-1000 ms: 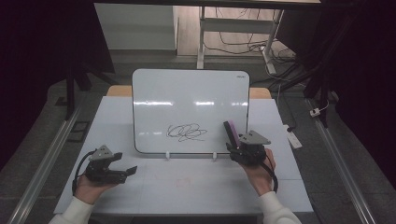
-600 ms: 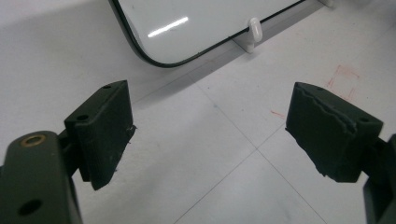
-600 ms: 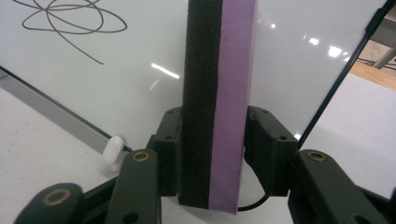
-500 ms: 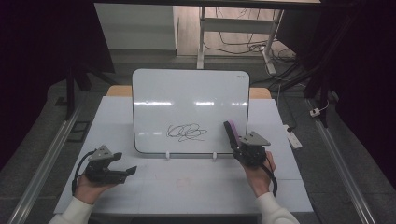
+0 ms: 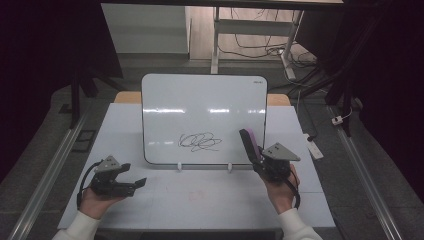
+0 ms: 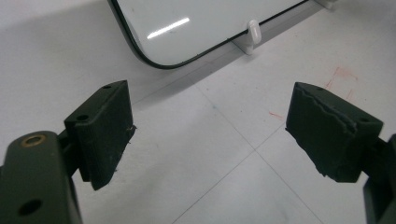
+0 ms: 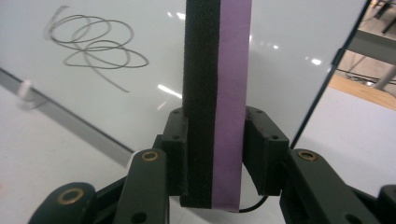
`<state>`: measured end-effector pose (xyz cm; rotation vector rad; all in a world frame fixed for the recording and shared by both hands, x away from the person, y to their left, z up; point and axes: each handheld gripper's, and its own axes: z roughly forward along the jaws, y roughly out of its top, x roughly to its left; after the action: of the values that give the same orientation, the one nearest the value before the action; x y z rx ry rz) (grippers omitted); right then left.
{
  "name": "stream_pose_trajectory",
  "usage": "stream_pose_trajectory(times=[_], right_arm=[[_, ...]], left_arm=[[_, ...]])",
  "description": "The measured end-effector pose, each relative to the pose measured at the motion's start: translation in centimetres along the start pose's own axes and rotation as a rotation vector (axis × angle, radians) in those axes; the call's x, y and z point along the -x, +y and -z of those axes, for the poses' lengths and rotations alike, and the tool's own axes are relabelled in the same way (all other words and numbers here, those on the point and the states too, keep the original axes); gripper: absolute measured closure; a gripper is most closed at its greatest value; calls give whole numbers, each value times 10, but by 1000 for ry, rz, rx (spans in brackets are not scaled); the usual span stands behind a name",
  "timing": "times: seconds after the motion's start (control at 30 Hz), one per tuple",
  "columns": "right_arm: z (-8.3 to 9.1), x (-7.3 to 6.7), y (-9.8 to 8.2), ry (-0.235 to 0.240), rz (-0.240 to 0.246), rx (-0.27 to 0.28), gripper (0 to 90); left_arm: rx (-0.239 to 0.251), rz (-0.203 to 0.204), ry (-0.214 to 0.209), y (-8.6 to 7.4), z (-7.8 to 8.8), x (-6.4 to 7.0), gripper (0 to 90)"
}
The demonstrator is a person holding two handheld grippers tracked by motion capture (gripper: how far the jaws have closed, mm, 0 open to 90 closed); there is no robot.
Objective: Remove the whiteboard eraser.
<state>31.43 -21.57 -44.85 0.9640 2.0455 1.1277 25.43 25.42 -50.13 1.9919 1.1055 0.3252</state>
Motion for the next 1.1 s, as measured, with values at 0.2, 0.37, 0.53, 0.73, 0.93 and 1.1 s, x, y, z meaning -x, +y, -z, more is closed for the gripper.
stream_pose_trajectory(times=[0.2, 0.37, 0.53, 0.73, 0.93, 1.1], right_arm=[[7, -7, -5, 39, 18, 21, 628], [9, -19, -6, 96, 27, 19, 629], [9, -40, -4, 141, 78, 22, 629], [-3, -59, -6, 193, 110, 0, 628], [-11, -75, -8, 229, 136, -19, 629], [-14, -86, -8, 240, 163, -22, 628]], left_arm=[[0, 6, -3, 1, 0, 1, 156], [3, 11, -6, 1, 0, 2, 157], [5, 2, -13, 3, -1, 5, 158], [8, 1, -42, 7, -4, 9, 172], [24, 0, -94, 17, -7, 20, 175], [17, -10, -135, 28, -15, 30, 175]])
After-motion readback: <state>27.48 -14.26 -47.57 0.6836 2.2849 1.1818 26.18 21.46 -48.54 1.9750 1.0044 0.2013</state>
